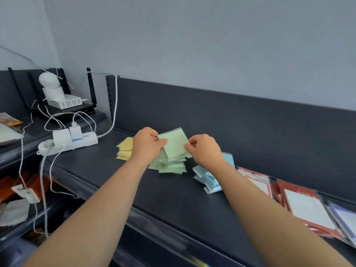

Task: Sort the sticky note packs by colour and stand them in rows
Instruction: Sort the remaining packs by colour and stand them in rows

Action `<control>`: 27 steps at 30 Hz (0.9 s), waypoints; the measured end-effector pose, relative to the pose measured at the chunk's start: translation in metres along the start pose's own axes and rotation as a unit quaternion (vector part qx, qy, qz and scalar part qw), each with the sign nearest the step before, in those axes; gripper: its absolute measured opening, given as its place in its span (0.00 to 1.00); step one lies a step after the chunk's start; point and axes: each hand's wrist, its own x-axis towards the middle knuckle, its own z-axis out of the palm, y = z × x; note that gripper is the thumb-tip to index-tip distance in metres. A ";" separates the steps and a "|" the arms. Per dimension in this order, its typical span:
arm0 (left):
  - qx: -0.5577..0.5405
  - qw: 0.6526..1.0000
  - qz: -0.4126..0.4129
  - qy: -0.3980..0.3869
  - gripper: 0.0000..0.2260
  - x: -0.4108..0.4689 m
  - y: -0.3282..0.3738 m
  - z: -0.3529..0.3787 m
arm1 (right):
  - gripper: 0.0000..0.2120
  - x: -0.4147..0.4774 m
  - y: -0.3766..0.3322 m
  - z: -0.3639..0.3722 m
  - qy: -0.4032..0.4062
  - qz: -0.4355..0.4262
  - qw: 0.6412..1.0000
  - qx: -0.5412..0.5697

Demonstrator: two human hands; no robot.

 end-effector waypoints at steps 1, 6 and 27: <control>0.006 1.000 0.002 0.000 0.08 0.007 -0.004 0.002 | 0.12 0.006 -0.001 0.003 -0.008 0.001 1.000 -0.016; 0.063 0.998 -0.003 -0.020 0.20 0.032 -0.027 0.013 | 0.15 0.023 -0.006 0.021 -0.043 0.019 0.992 -0.113; 0.209 0.916 0.325 -0.104 0.13 0.004 -0.021 0.012 | 0.11 -0.059 -0.003 0.005 0.147 0.067 0.964 -0.214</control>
